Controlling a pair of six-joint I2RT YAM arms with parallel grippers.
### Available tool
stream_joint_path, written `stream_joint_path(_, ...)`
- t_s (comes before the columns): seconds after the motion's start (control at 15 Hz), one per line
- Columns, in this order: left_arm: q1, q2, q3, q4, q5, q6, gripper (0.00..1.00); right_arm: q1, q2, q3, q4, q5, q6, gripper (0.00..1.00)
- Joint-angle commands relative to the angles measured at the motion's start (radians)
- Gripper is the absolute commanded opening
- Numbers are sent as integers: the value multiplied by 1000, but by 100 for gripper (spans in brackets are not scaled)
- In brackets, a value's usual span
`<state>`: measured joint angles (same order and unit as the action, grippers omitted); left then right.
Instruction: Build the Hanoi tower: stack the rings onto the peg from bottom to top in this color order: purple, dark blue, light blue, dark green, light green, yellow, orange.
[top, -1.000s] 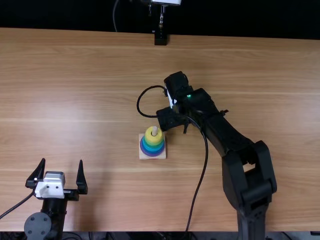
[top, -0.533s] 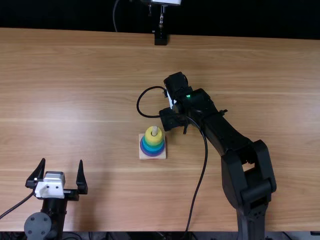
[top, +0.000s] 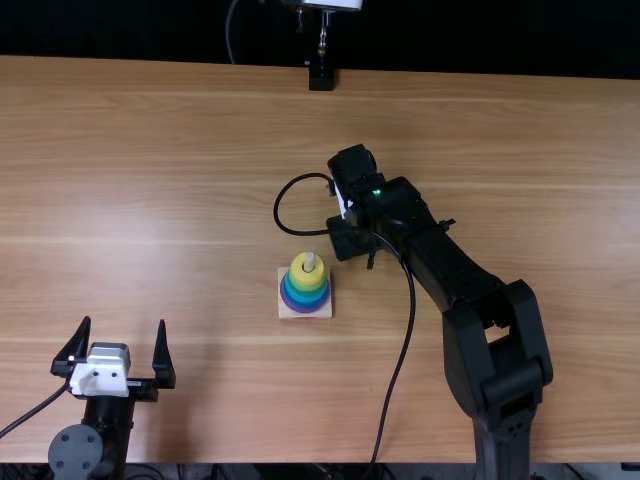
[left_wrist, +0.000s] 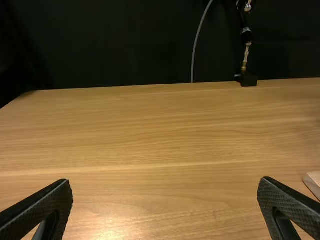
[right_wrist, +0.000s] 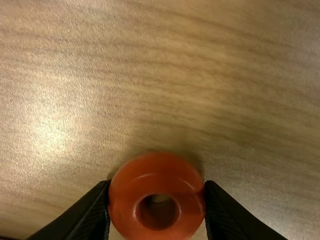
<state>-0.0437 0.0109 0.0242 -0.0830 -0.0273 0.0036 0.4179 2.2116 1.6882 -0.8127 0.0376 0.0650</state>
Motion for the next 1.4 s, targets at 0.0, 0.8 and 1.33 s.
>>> stream_joint_path(0.0,11,-11,-24,-16,-10,13,100,-8,13,22,-20,1,9,0)
stream_joint_path(0.8,11,-11,-24,-16,-10,13,100,-2,-158,232,-285,-4,-2,0)
stream_joint_path(1.33,11,-11,-24,-16,-10,13,100,56,-170,479,-551,-6,-8,0)
